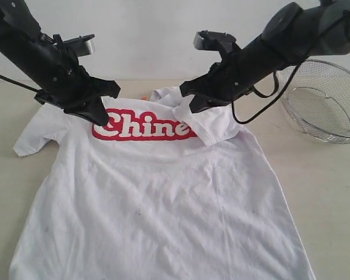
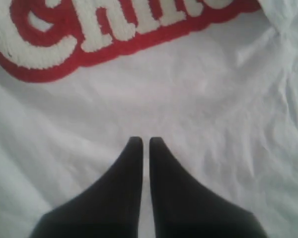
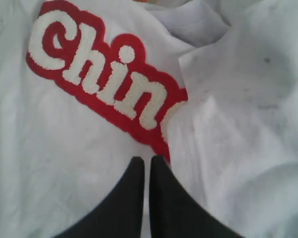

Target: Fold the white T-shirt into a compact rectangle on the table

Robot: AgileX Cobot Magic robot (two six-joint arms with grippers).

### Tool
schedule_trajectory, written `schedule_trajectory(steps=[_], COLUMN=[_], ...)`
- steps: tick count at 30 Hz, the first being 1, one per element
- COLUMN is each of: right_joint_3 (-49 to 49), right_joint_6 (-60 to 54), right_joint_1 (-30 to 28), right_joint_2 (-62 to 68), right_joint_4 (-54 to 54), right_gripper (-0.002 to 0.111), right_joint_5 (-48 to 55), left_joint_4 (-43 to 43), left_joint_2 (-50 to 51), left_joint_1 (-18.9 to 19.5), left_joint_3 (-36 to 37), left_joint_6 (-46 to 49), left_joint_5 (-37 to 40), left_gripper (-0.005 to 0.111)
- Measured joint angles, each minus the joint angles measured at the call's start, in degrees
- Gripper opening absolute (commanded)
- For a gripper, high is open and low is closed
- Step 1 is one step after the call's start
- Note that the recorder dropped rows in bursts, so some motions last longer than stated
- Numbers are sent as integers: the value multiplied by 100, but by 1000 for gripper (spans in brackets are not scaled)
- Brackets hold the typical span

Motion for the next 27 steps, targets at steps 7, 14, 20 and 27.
schedule_trajectory(steps=[7, 14, 20, 27], right_joint_3=[-624, -689, -930, -1530], right_joint_6=[88, 6, -5, 8], right_joint_1=[75, 248, 248, 248], right_joint_2=[723, 885, 969, 969], right_joint_4=[-35, -59, -107, -96], right_gripper=[0, 0, 0, 0], right_joint_5=[223, 164, 196, 512], left_joint_4=[0, -255, -841, -1157], left_joint_2=[743, 1131, 1355, 1339], left_joint_1=[0, 0, 0, 0], left_joint_3=[0, 0, 0, 64], left_joint_6=[25, 127, 556, 843], left_joint_5=[-678, -697, -136, 94], left_gripper=[5, 5, 5, 5])
